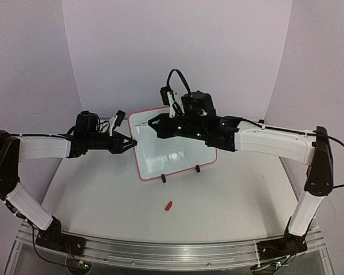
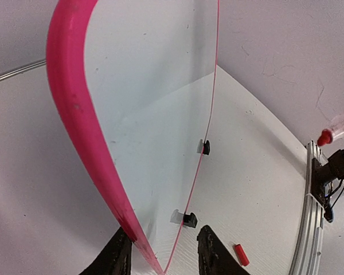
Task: Write a sentence on the whiteboard
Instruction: Hold the whiteboard at the center of the board.
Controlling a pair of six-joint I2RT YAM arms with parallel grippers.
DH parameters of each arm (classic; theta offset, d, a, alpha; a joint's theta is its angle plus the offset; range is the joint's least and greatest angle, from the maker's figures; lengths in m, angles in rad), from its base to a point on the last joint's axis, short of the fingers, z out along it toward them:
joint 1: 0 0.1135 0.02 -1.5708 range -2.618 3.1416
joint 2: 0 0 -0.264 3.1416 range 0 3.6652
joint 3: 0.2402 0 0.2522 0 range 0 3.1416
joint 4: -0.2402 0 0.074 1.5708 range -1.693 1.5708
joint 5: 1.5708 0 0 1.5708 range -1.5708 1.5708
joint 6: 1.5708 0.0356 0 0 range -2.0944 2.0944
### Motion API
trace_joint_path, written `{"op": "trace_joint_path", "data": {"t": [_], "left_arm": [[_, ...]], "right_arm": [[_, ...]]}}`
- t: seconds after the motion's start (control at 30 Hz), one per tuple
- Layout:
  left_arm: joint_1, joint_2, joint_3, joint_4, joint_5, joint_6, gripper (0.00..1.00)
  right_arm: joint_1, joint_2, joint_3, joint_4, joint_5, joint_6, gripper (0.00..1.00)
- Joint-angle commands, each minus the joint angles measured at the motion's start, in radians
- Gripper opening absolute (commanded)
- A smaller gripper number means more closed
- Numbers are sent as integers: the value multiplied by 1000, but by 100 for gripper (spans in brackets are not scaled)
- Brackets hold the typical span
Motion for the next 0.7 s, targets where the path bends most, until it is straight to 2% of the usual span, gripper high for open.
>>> {"op": "trace_joint_path", "data": {"t": [0.0, 0.47, 0.67], "left_arm": [[0, 15, 7, 52, 12, 29, 36], [1, 32, 15, 38, -6, 52, 19], [1, 36, 15, 34, -11, 63, 15]], "right_arm": [[8, 40, 73, 35, 63, -16, 0], [9, 128, 158, 30, 110, -39, 0], [8, 154, 180, 25, 116, -41, 0]]}}
